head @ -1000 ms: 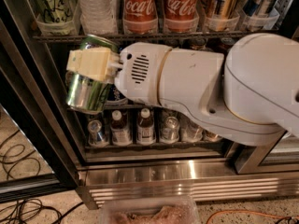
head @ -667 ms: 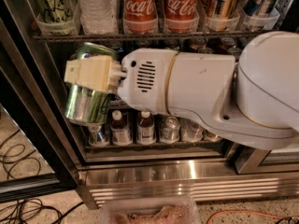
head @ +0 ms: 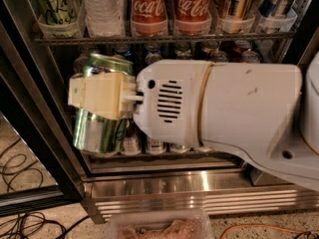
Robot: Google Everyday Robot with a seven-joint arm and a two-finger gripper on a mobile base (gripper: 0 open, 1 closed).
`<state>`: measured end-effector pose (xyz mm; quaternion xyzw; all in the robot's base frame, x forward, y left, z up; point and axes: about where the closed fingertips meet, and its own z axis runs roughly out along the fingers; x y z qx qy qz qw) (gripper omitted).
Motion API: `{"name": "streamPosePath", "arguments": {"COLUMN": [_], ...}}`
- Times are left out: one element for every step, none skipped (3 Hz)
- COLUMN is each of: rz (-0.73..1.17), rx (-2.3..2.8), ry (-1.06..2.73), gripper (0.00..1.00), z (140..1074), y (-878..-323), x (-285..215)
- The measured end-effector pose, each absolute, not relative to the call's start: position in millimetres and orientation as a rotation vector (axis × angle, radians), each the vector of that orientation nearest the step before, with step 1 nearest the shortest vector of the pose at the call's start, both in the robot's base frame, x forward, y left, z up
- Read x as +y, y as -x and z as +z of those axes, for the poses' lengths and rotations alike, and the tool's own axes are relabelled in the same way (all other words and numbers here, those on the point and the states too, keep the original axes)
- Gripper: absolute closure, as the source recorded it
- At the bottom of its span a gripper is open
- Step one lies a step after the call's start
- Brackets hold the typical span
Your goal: Pick green can from top shelf of fridge
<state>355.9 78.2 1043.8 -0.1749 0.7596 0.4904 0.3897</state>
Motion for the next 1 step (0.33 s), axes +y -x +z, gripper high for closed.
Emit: {"name": "streamPosePath", "arguments": {"rz": [1.247], "rx": [1.931], "ry": [0.445], "gripper": [1.0], "z": [1043.8], "y": [-355.9], "x": [78.2]}}
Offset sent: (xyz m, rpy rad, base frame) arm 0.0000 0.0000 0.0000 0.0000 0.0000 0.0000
